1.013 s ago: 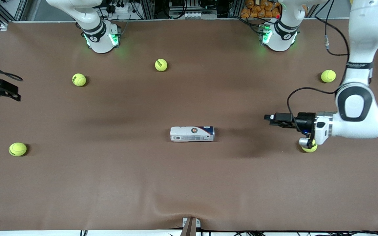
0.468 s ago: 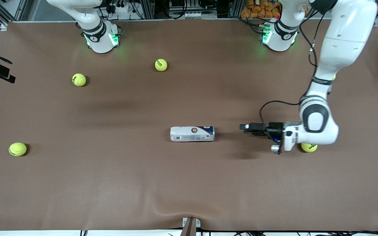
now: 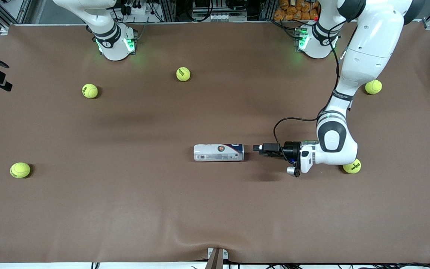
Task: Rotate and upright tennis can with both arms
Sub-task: 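Move the left gripper toward the can's metal lid end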
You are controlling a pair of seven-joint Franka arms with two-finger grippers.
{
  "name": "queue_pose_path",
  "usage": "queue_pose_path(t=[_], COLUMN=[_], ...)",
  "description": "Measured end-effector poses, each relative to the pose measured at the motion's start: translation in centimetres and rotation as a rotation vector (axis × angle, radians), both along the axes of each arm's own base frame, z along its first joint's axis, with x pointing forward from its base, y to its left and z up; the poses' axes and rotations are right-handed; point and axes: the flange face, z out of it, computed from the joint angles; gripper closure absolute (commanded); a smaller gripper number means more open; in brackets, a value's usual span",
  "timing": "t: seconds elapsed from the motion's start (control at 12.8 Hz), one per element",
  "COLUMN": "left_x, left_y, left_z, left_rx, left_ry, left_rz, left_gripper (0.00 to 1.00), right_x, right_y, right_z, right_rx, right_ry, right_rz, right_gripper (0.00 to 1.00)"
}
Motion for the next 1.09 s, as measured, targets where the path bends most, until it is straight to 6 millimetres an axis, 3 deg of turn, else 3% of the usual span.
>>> queue_pose_path(t=[0.31,0.62,0.78,0.94,1.09], left_x=[-1.3,-1.6,-1.8,-1.6,-1.4], left_y=[-3.6,-4.6,-5.3,-5.5,-5.4], left_z=[-3.4,-4.2,-4.3,-4.1,-4.0], left_rx=[-0.030,-0.041,-0.044,-0.046,-0.045], left_ry=[0.025,0.038,0.040,0.033,0.029], left_rz=[0.047,0.061,0.058,0.057,0.060], left_gripper=[0.00,0.01,0.18,0.47,0.58], right_x=[-0.3,-0.4,-0.5,-0.5,-0.5], right_y=[0.1,0.0,0.1,0.1,0.3], right_z=[0.3,1.0,0.9,0.9,0.9], right_rx=[-0.011,-0.017,-0.016,-0.015,-0.015], right_ry=[0.015,0.008,0.015,0.019,0.019], right_rz=[-0.036,-0.050,-0.049,-0.048,-0.045], right_gripper=[0.00,0.00,0.00,0.00,0.00])
